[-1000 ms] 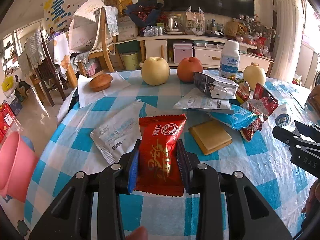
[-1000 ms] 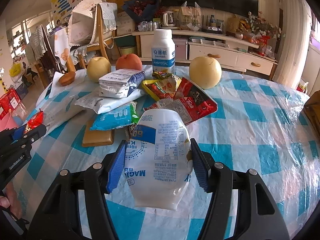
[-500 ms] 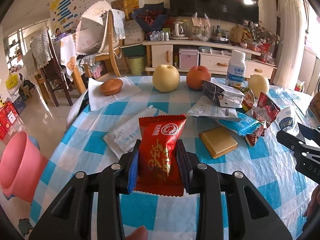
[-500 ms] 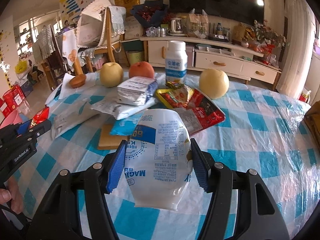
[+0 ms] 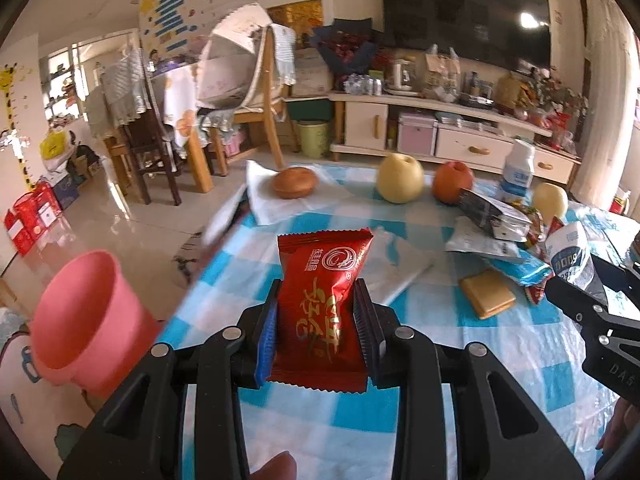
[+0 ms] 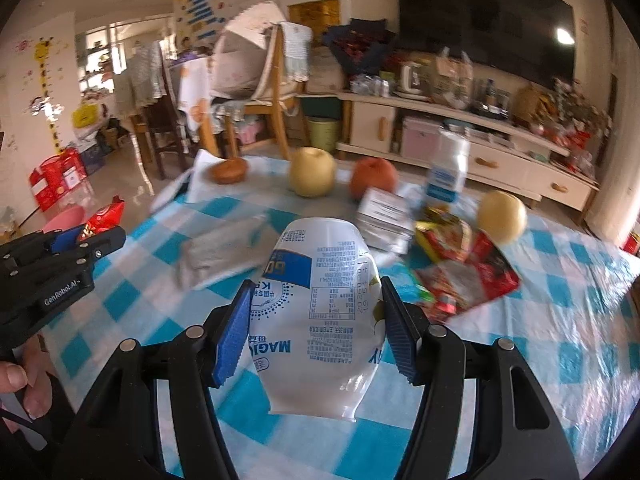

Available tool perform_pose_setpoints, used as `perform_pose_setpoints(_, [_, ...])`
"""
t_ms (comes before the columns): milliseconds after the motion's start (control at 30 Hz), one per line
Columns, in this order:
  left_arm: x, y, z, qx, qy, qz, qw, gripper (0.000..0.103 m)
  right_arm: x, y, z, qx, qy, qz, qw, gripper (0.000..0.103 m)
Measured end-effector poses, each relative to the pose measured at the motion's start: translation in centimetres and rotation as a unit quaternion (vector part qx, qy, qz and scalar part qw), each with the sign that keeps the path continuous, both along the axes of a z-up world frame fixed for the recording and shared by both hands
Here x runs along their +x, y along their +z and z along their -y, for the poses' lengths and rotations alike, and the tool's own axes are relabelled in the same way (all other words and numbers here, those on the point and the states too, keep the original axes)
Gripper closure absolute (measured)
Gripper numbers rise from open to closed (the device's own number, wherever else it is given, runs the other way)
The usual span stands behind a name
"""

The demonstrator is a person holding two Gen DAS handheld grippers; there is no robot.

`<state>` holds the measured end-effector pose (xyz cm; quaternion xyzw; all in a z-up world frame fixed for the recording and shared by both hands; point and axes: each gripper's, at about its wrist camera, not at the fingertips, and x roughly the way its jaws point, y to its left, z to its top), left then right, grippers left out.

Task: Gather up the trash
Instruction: 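Carry the candy packet with the left tool while the right tool carries the white bag over the pink bucket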

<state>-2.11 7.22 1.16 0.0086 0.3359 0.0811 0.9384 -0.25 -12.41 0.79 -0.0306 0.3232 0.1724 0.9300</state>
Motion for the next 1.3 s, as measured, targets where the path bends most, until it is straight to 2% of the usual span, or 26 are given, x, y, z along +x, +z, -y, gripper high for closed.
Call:
perform_pose_setpoints(333, [-3.1,3.0,-8.4,-0.009,0.058,0.024,0.9980,0.067,-0.8,4.0,-9.7,0.004,0.083,0.030,0.996,0.041])
perform_pose_setpoints(467, [-4.5,4.2,-13.4,-0.012,0.091,0.034,0.9951,0.067,-1.1,5.4,-14.6,0.009,0.122,0.037,0.992,0.041])
perform_pose_setpoints(667, [-6.1,4.4,-19.8,-0.012,0.134,0.034,0.9903,0.067,-1.0,6.7,-22.6,0.016,0.183,0.037,0.982,0.041])
perform_pose_setpoints(1033, [-6.3,3.0,-28.8,-0.011,0.187,0.034,0.9818,0.067,1.2,5.9,-34.4,0.018,0.248,0.005,0.968,0.041])
perform_pose_setpoints(1300, [-5.4,1.1,-33.5,-0.019,0.213,0.026,0.9764,0.067,2.0,4.2,-39.4,0.006,0.276,-0.005,0.961,0.041])
